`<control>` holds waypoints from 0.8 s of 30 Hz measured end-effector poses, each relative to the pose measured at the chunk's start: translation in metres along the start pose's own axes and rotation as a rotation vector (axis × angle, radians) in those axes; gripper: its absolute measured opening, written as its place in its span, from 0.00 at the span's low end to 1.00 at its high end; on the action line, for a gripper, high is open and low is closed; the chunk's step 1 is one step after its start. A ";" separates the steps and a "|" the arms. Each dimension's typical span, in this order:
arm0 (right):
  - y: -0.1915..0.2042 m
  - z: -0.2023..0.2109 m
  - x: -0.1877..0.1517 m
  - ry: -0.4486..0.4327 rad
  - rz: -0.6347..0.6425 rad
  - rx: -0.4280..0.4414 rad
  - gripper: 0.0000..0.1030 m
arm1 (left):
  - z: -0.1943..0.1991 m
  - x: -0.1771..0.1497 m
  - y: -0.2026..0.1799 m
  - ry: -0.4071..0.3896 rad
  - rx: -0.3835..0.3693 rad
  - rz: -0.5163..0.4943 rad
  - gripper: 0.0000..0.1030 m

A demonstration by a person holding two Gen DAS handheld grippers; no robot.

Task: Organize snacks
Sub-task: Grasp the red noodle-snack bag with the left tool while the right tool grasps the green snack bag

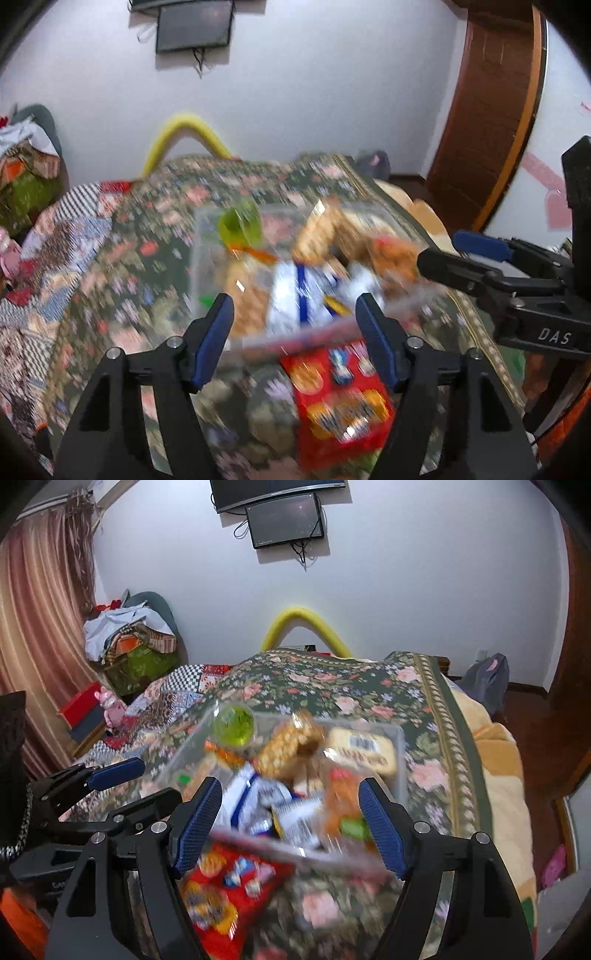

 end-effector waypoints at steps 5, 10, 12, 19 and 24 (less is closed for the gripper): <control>-0.013 0.009 -0.034 0.039 0.013 -0.033 0.72 | -0.021 -0.042 -0.022 0.117 -0.037 -0.008 0.70; -0.027 0.007 -0.070 0.104 -0.008 -0.038 0.72 | -0.053 -0.075 -0.034 0.242 -0.038 0.002 0.71; -0.029 0.006 -0.081 0.127 -0.022 -0.034 0.72 | -0.061 -0.081 -0.036 0.255 -0.030 0.003 0.73; -0.032 -0.002 -0.104 0.181 -0.053 -0.011 0.72 | -0.077 -0.088 -0.037 0.279 -0.047 0.035 0.80; -0.023 0.001 -0.117 0.196 -0.059 0.007 0.72 | -0.073 -0.088 -0.038 0.236 -0.008 -0.029 0.64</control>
Point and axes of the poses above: each gripper's, at about its wrist camera, not at the fingertips, and z roughly against the way its jaws point, y to its left, x to its top, the point moved 10 cm from there along -z, roughly the way its jaws point, and after that the axes turned 2 degrees about y, right-handed, at the moved point
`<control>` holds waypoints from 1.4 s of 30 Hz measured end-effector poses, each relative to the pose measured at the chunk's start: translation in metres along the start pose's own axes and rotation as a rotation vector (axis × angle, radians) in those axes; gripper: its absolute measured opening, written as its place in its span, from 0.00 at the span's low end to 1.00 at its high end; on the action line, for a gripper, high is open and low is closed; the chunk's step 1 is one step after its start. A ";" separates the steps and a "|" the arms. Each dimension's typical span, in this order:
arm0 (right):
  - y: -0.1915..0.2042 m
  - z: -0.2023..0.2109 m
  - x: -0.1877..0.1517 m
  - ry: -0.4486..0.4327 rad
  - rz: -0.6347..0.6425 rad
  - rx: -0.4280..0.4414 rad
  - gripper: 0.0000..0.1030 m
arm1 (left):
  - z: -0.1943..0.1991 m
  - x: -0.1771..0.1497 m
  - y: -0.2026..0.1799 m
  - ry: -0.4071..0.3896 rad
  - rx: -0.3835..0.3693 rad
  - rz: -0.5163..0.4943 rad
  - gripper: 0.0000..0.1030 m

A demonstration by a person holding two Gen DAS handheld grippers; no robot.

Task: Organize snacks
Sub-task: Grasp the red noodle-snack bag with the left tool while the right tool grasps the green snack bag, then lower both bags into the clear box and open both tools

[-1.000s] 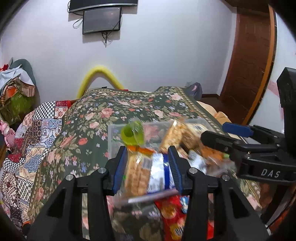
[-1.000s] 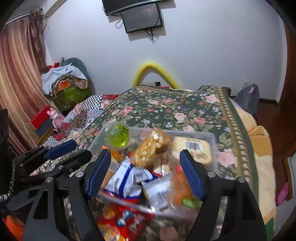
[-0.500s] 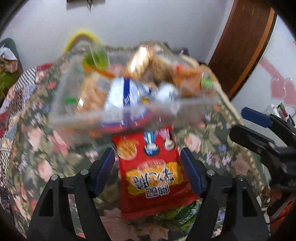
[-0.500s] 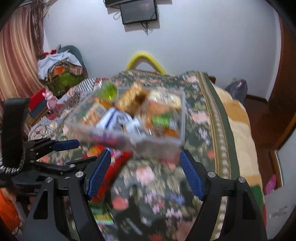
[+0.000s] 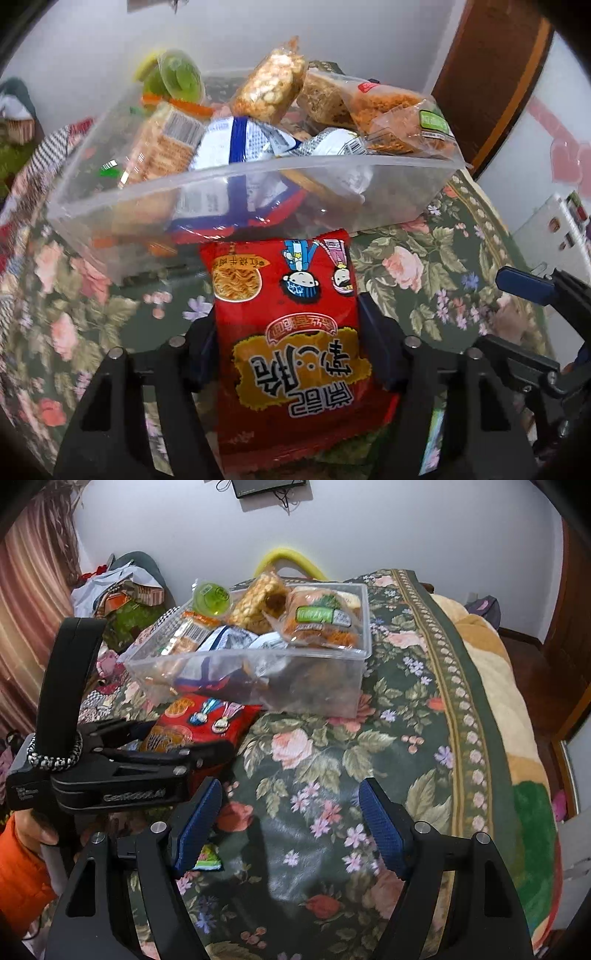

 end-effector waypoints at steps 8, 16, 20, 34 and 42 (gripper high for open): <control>0.040 -0.009 -0.013 0.047 0.046 0.079 0.72 | 0.049 -0.010 0.020 -0.093 0.009 0.011 0.62; 0.082 -0.036 -0.030 0.125 0.151 0.128 0.59 | 0.097 -0.021 0.047 -0.166 0.061 0.031 0.62; 0.091 -0.042 -0.030 0.114 0.172 0.142 0.36 | 0.101 -0.022 0.055 -0.176 0.056 0.058 0.62; 0.088 -0.024 0.004 0.015 0.201 0.135 0.31 | 0.124 0.018 0.051 -0.269 0.034 0.075 0.62; 0.065 -0.010 0.072 -0.123 0.139 0.101 0.31 | 0.121 0.060 0.047 -0.317 0.042 0.056 0.62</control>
Point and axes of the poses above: each gripper's, at about its wrist camera, not at the fingertips, and z roughly against the way its jaws point, y to its left, x to its top, the point moved 10 cm from there along -z, roughly the way its jaws point, and after that the axes turned 2 degrees about y, right-handed, at the moved point
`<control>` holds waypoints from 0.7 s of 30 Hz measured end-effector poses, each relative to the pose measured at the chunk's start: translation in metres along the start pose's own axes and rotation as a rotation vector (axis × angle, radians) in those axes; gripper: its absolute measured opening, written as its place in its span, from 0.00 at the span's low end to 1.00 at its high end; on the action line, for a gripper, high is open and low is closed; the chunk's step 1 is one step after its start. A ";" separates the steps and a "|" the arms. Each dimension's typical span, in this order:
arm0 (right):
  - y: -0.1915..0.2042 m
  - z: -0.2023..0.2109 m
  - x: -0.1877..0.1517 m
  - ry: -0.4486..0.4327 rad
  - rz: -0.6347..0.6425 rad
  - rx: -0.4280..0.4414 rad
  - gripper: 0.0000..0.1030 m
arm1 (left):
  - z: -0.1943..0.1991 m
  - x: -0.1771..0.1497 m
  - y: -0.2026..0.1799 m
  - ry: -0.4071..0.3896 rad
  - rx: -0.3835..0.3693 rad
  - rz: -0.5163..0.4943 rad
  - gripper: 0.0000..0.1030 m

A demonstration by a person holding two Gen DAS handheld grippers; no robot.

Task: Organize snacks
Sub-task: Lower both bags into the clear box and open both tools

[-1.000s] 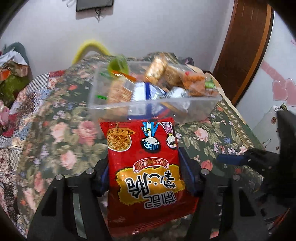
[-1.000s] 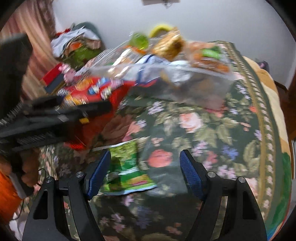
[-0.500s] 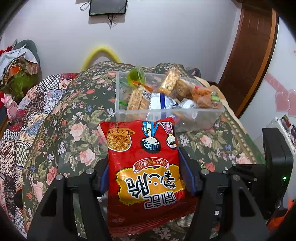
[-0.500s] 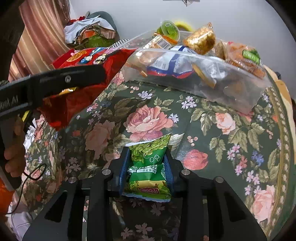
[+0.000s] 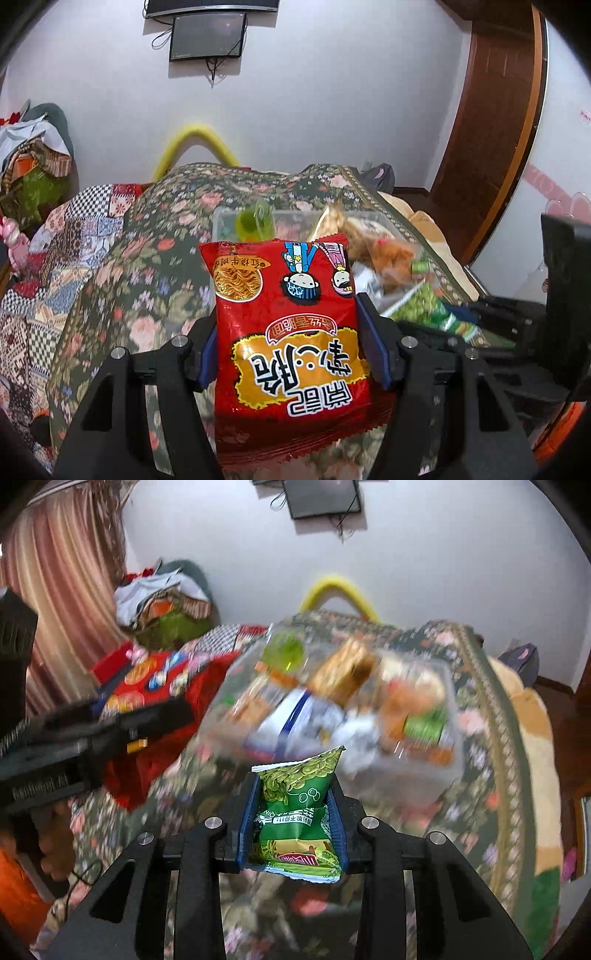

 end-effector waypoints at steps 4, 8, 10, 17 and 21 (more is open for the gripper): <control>-0.011 -0.008 0.025 -0.034 0.001 -0.028 0.31 | -0.019 0.016 0.000 -0.003 0.010 -0.014 0.62; -0.023 -0.020 0.043 -0.041 -0.012 -0.038 0.31 | -0.042 0.025 0.003 0.012 0.021 -0.022 0.62; -0.026 -0.025 0.049 -0.041 -0.012 -0.042 0.31 | -0.053 0.029 0.005 0.016 0.027 -0.020 0.62; -0.035 -0.033 0.061 -0.054 -0.010 -0.069 0.39 | -0.082 0.040 0.024 0.014 0.090 0.001 0.62; -0.036 -0.023 0.062 -0.071 -0.024 -0.047 0.41 | -0.077 0.040 0.025 0.014 0.065 0.029 0.63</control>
Point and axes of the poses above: each gripper's, at about its wrist camera, not at the fingertips, and z roughly against the way its jaws point, y to its left, x to its top, the point moved 10 cm from there along -z, roughly the way its jaws point, and after that the axes turned 2 degrees about y, right-handed, at the moved point
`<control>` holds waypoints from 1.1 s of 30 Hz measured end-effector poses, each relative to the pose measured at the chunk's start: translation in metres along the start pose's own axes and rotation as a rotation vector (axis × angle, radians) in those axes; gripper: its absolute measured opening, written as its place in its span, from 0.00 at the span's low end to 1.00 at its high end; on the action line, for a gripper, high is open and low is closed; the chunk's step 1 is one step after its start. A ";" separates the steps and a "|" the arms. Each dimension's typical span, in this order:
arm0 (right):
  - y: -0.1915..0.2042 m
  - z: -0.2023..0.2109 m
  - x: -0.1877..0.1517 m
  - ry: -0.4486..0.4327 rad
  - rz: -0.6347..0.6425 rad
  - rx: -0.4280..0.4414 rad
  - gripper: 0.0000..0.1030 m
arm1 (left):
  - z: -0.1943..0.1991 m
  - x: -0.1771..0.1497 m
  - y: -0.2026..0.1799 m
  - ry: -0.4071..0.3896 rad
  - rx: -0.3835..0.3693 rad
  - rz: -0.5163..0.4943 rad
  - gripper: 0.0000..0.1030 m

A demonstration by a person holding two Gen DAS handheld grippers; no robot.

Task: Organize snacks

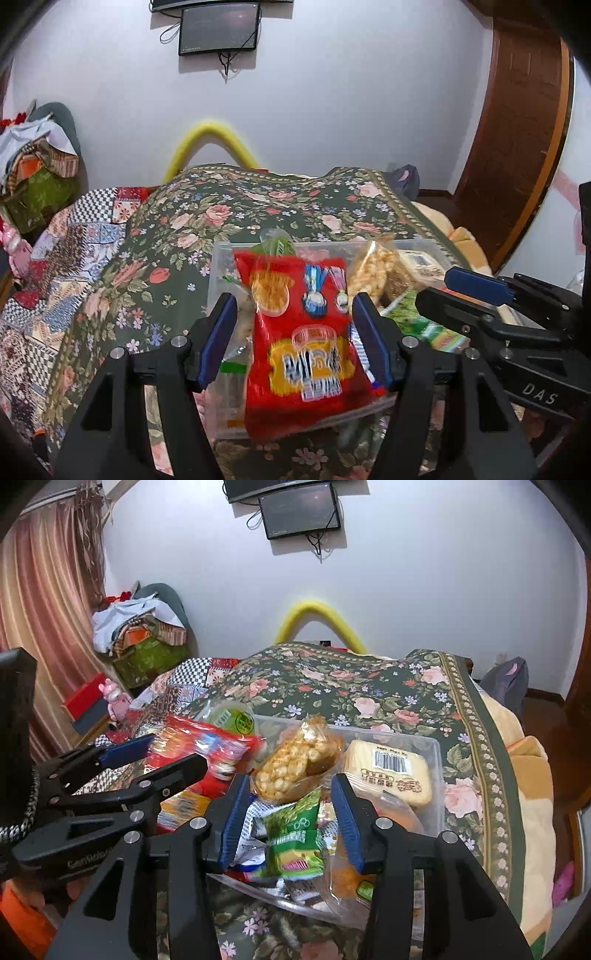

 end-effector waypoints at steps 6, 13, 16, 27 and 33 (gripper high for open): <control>0.003 0.033 0.002 -0.028 -0.002 0.002 0.41 | 0.045 0.004 -0.009 -0.058 -0.014 -0.008 0.63; 0.014 0.098 0.010 -0.108 0.001 0.000 0.42 | 0.134 0.010 -0.027 -0.188 -0.015 -0.045 0.63; 0.023 0.131 0.012 -0.158 0.009 -0.011 0.44 | 0.175 0.009 -0.036 -0.250 -0.011 -0.062 0.63; 0.046 0.219 0.007 -0.320 0.050 -0.074 0.74 | 0.263 -0.008 -0.055 -0.389 0.006 -0.077 0.82; 0.048 0.227 -0.001 -0.349 0.041 -0.108 0.87 | 0.277 -0.021 -0.055 -0.418 0.027 -0.071 0.93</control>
Point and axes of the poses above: each gripper's, at about its wrist camera, not at the fingertips, and z roughly against the way its jaws point, y to its left, x to its top, the point moved 10 cm from there along -z, roughly the way its jaws point, and after that the axes turned 2 degrees about y, right-handed, at the moved point
